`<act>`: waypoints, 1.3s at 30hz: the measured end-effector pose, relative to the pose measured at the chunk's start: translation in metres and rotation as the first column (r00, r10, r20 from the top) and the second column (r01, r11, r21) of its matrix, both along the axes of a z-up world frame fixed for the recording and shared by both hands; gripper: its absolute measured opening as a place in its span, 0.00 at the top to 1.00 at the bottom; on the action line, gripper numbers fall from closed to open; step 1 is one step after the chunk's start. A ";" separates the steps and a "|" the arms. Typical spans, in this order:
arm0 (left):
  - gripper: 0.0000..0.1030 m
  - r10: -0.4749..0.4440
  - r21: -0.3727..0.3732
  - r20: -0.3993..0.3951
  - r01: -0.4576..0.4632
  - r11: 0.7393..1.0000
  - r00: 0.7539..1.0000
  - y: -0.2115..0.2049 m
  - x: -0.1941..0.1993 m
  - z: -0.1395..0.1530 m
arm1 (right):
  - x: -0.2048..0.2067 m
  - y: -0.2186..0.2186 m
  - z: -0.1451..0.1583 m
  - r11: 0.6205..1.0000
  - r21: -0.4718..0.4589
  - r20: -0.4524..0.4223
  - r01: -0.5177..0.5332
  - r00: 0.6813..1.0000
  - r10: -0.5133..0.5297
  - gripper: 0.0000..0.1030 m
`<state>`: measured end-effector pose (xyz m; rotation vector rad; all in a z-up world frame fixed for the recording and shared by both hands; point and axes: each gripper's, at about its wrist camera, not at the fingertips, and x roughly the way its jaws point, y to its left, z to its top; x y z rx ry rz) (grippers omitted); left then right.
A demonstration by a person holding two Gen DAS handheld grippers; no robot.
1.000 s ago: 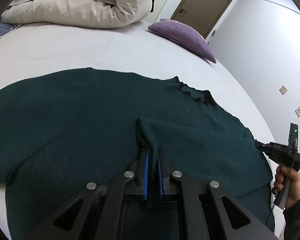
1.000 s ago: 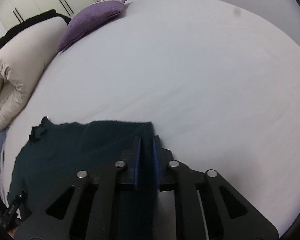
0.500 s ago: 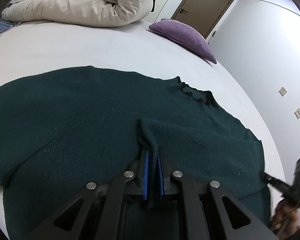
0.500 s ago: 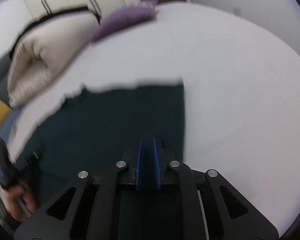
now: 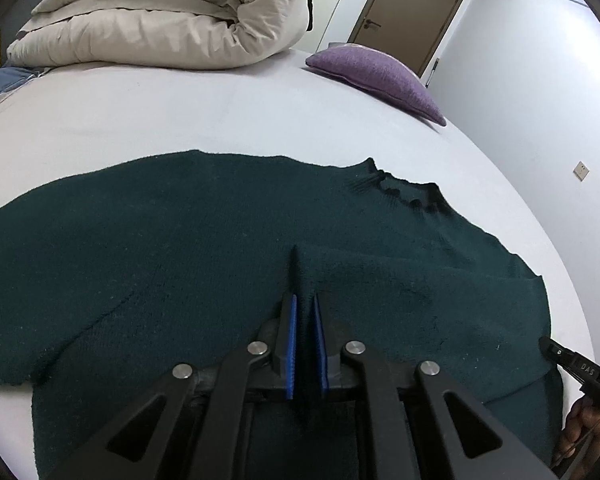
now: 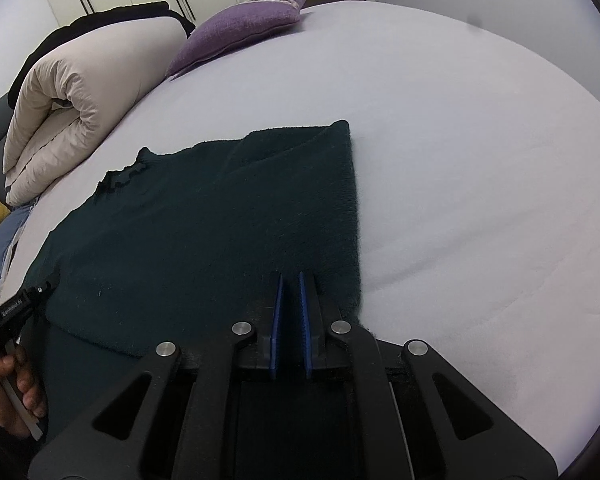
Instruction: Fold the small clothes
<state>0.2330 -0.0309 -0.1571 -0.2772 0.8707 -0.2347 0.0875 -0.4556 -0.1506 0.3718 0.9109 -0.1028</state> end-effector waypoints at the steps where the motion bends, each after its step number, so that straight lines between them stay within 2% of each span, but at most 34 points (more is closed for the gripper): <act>1: 0.88 -0.001 -0.001 -0.001 0.001 1.000 1.000 0.001 0.000 0.002 | 0.002 -0.002 -0.001 1.000 0.017 0.004 0.001 1.000 -0.001 0.95; 3: 0.85 0.003 -0.012 0.008 -0.003 1.000 1.000 0.008 -0.010 0.012 | 0.001 -0.010 -0.004 0.997 0.079 0.022 0.001 1.000 -0.002 0.95; 5: 0.69 0.022 -0.020 0.054 -0.021 1.000 0.998 0.024 -0.029 0.029 | 0.000 -0.015 -0.002 0.991 0.132 0.039 0.004 0.999 -0.009 0.93; 6: 0.49 0.049 -0.020 0.081 -0.048 0.999 0.995 0.039 -0.042 0.040 | -0.005 -0.016 0.003 0.990 0.143 0.049 0.003 0.999 -0.010 0.90; 7: 0.35 0.097 -0.043 0.106 -0.093 0.995 0.990 0.060 -0.058 0.049 | -0.007 -0.014 0.007 0.990 0.139 0.059 0.010 0.998 -0.018 0.83; 8: 0.32 0.138 -0.077 0.124 -0.130 0.989 0.983 0.079 -0.070 0.055 | -0.015 -0.011 0.015 0.992 0.127 0.079 0.023 0.996 -0.034 0.77; 10: 0.30 0.234 -0.138 0.125 -0.217 0.966 0.964 0.130 -0.095 0.061 | -0.033 -0.002 0.033 0.989 0.145 0.145 0.028 0.988 -0.049 0.41; 12: 0.30 0.351 -0.217 0.082 -0.327 0.920 0.933 0.191 -0.118 0.058 | -0.048 0.013 0.050 0.984 0.176 0.195 0.007 0.980 -0.041 0.38; 14: 0.30 0.452 -0.289 0.018 -0.428 0.856 0.892 0.244 -0.136 0.045 | -0.057 0.032 0.063 0.980 0.192 0.220 -0.055 0.975 0.011 0.38; 15: 0.30 0.502 -0.326 -0.024 -0.482 0.813 0.864 0.272 -0.145 0.035 | -0.061 0.044 0.069 0.974 0.206 0.227 -0.090 0.973 0.042 0.38; 17: 0.30 0.597 -0.410 -0.123 -0.588 0.697 0.793 0.323 -0.164 0.014 | -0.066 0.067 0.074 0.956 0.256 0.236 -0.143 0.968 0.082 0.38; 19: 0.30 0.644 -0.474 -0.192 -0.644 0.600 0.741 0.350 -0.177 -0.001 | -0.069 0.083 0.075 0.941 0.295 0.229 -0.168 0.968 0.101 0.38; 21: 0.30 0.679 -0.536 -0.260 -0.688 0.489 0.686 0.372 -0.187 -0.018 | -0.071 0.101 0.073 0.928 0.322 0.214 -0.187 0.969 0.121 0.38; 22: 0.29 0.688 -0.566 -0.277 -0.693 0.447 0.670 0.377 -0.189 -0.026 | -0.072 0.110 0.071 0.924 0.328 0.209 -0.198 0.969 0.133 0.38; 26: 0.34 0.722 -0.603 -0.303 -0.712 0.359 0.621 0.393 -0.176 -0.038 | -0.074 0.136 0.063 0.913 0.348 0.177 -0.212 0.972 0.158 0.38; 27: 0.39 0.727 -0.613 -0.317 -0.716 0.333 0.609 0.400 -0.168 -0.039 | -0.074 0.142 0.062 0.911 0.355 0.173 -0.212 0.972 0.159 0.38; 29: 0.69 0.727 -0.607 -0.342 -0.731 0.312 0.595 0.409 -0.152 -0.045 | -0.076 0.150 0.063 0.909 0.356 0.177 -0.216 0.971 0.162 0.38; 30: 0.93 0.717 -0.585 -0.371 -0.749 0.312 0.589 0.414 -0.146 -0.048 | -0.078 0.152 0.065 0.909 0.353 0.183 -0.221 0.969 0.164 0.38; 31: 0.93 0.710 -0.573 -0.387 -0.757 0.315 0.588 0.417 -0.140 -0.049 | -0.078 0.154 0.064 0.910 0.351 0.186 -0.222 0.969 0.164 0.38; 32: 0.93 0.713 -0.563 -0.365 -0.752 0.343 0.598 0.413 -0.139 -0.041 | -0.080 0.153 0.065 0.910 0.350 0.191 -0.222 0.968 0.163 0.38; 34: 0.92 0.716 -0.503 -0.244 -0.717 0.483 0.654 0.393 -0.129 -0.006 | -0.085 0.145 0.068 0.910 0.352 0.198 -0.218 0.968 0.155 0.39; 35: 0.92 0.695 -0.467 -0.179 -0.682 0.563 0.697 0.375 -0.120 0.014 | -0.086 0.141 0.069 0.910 0.355 0.202 -0.213 0.968 0.148 0.39; 37: 0.92 0.620 -0.388 -0.073 -0.595 0.704 0.781 0.332 -0.101 0.048 | -0.091 0.131 0.068 0.909 0.365 0.212 -0.204 0.968 0.132 0.39; 38: 0.92 0.579 -0.350 -0.033 -0.552 0.757 0.814 0.310 -0.093 0.061 | -0.095 0.126 0.068 0.909 0.368 0.215 -0.197 0.969 0.123 0.39; 39: 0.93 0.512 -0.291 0.019 -0.485 0.824 0.859 0.277 -0.083 0.076 | -0.098 0.121 0.066 0.907 0.376 0.217 -0.188 0.970 0.111 0.39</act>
